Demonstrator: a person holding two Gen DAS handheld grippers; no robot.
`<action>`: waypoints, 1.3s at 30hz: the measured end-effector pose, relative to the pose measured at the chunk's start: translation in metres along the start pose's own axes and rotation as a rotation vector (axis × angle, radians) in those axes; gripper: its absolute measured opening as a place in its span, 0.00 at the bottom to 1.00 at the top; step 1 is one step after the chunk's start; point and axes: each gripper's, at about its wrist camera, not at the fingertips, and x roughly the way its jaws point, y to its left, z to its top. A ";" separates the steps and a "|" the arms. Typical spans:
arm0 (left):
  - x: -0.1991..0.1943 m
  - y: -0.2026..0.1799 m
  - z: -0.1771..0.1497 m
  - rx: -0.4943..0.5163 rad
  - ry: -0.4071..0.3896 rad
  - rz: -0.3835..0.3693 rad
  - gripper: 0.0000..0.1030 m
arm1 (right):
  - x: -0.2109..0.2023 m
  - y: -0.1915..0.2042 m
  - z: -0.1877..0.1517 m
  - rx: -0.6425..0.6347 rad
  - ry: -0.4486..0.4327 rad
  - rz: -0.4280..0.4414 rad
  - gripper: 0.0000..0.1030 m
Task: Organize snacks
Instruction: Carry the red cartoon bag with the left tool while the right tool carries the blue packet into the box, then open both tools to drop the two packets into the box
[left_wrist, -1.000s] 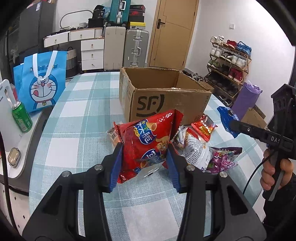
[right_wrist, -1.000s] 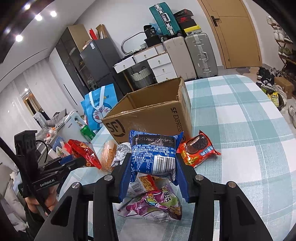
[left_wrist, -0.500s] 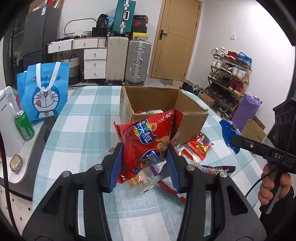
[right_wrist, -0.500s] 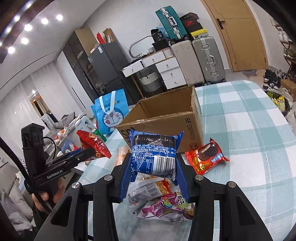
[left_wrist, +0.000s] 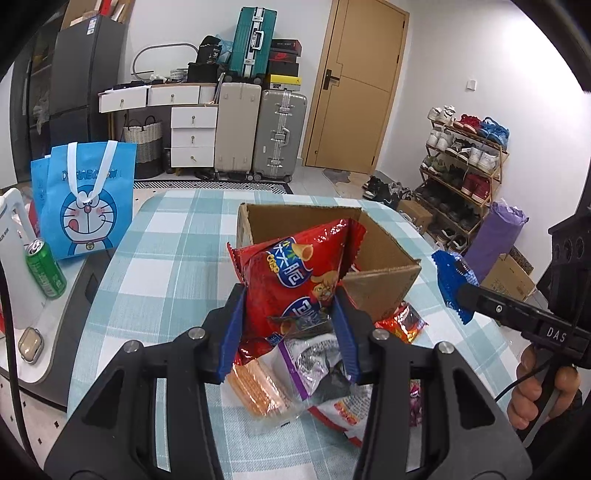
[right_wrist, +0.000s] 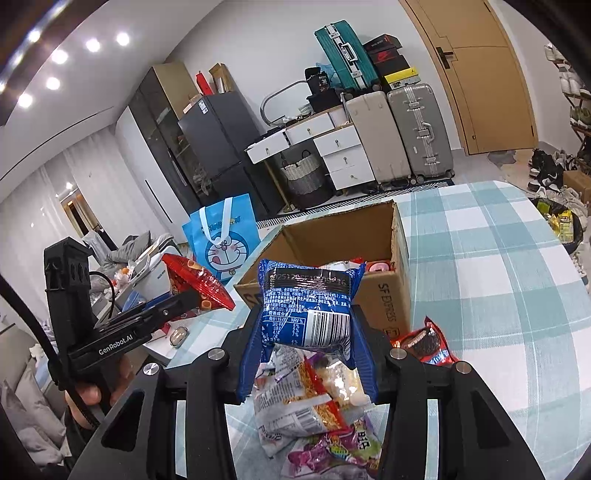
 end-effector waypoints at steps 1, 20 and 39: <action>0.002 0.000 0.003 -0.004 -0.002 -0.001 0.41 | 0.000 0.000 0.001 0.004 -0.002 0.008 0.44; 0.052 -0.004 0.038 -0.031 0.009 0.010 0.41 | 0.034 -0.004 0.032 -0.007 0.023 -0.029 0.44; 0.120 -0.004 0.041 -0.019 0.088 0.058 0.41 | 0.075 -0.017 0.058 0.026 0.083 -0.061 0.44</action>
